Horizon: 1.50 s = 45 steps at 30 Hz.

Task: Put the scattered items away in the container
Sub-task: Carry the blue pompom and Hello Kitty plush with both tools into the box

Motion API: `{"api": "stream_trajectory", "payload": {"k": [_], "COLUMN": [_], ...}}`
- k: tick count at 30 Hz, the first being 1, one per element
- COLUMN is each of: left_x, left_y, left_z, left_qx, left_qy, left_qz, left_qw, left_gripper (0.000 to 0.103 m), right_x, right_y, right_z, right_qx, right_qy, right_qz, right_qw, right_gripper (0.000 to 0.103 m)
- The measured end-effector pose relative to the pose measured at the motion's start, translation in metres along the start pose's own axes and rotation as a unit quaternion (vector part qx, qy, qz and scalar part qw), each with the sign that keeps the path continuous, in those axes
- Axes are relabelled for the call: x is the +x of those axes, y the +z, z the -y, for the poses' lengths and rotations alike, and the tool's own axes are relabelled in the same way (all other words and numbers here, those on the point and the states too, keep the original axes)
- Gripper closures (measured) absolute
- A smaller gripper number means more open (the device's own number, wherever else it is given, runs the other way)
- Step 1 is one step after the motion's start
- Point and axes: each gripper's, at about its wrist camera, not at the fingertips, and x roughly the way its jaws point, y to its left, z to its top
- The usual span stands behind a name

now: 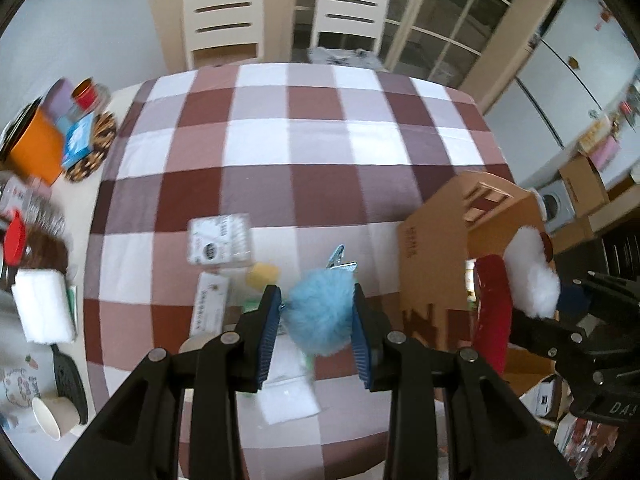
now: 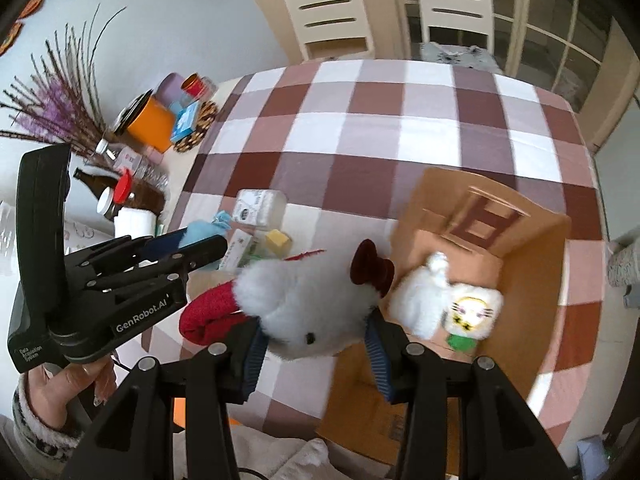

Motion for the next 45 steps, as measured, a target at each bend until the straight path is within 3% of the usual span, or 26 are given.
{"api": "stream_trajectory", "payload": {"k": [21,45], "left_x": [0.014,0.044], "left_y": [0.015,0.02], "left_z": [0.119,0.171], "left_qx": [0.135,0.2], "left_qy": [-0.064,-0.088], "left_qz": [-0.019,-0.053], "left_qw": [0.9886,0.9744], "left_gripper": [0.069,0.069], "right_x": [-0.036,-0.019], "right_y": [-0.044,-0.067], "right_z": [0.084,0.104], "right_qx": [0.099,0.111], "right_qy": [-0.033,-0.035], "right_qz": [0.02,-0.021], "right_qw": [0.994,0.993], "right_gripper": [0.058,0.058]}}
